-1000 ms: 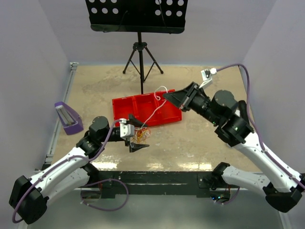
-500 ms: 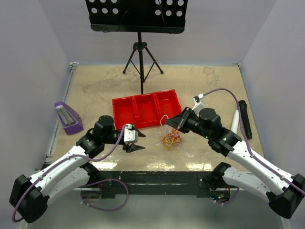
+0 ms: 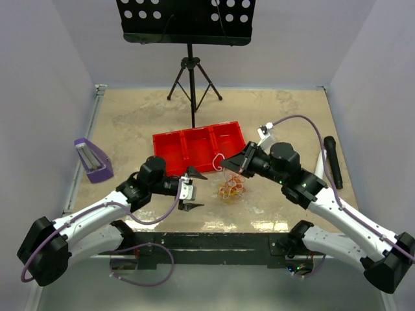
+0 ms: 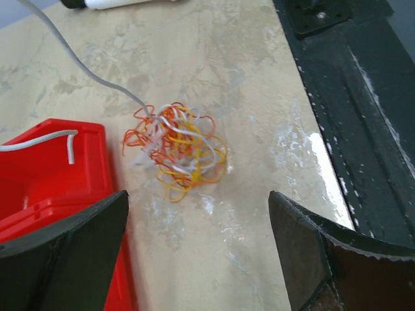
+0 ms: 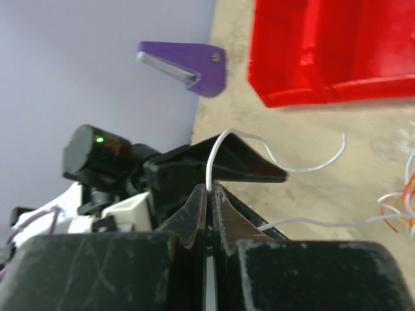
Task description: Untangle the cables
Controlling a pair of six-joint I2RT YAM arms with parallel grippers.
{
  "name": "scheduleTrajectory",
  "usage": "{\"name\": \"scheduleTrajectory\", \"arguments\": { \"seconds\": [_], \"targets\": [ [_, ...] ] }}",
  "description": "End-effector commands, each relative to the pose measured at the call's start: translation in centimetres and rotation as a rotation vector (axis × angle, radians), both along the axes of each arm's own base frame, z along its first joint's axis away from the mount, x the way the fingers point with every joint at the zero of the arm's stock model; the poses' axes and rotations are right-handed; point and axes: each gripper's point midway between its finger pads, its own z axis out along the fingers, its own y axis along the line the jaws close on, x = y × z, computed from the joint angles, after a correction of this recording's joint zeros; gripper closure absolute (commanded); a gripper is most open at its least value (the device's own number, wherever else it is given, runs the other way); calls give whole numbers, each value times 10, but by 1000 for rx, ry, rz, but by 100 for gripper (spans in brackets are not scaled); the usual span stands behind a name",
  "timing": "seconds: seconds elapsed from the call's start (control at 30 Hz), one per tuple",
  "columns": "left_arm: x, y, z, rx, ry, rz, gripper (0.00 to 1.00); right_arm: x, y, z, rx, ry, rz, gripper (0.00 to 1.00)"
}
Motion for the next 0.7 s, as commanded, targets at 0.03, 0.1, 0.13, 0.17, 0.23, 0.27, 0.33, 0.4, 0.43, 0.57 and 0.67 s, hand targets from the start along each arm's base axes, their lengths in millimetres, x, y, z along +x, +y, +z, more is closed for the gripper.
{"name": "scheduleTrajectory", "arguments": {
  "seconds": [0.03, 0.1, 0.13, 0.17, 0.23, 0.27, 0.33, 0.4, 0.43, 0.57, 0.67],
  "targets": [
    [28, -9, 46, -151, -59, 135, 2, -10, 30, 67, 122, -172, 159, 100],
    [19, -12, 51, -186, 23, 125, 0, -17, 39, 77, 181, -197, 199, 100],
    [11, -13, 51, -193, 63, 96, 0, -21, 45, 84, 215, -213, 220, 100],
    [1, -13, 49, -194, 103, 55, 0, -23, 50, 90, 231, -224, 238, 100],
    [-11, -13, 42, -182, 123, -2, 5, -24, 59, 104, 240, -252, 254, 100],
    [-14, -11, 36, -166, 100, -25, 8, -23, 63, 110, 233, -264, 254, 100],
    [-17, -5, 17, -106, 59, -51, 17, -22, 67, 125, 230, -295, 255, 100],
    [-22, 2, 4, -47, -24, -106, 31, -21, 68, 129, 221, -299, 251, 100],
    [-26, 6, -3, -15, -70, -142, 38, -19, 68, 127, 210, -299, 247, 100],
    [-30, 21, -20, 92, -123, -165, 48, -14, 65, 105, 139, -269, 220, 100],
    [-35, 28, -28, 130, -111, -171, 48, -11, 64, 80, 84, -232, 209, 100]
  ]
}}
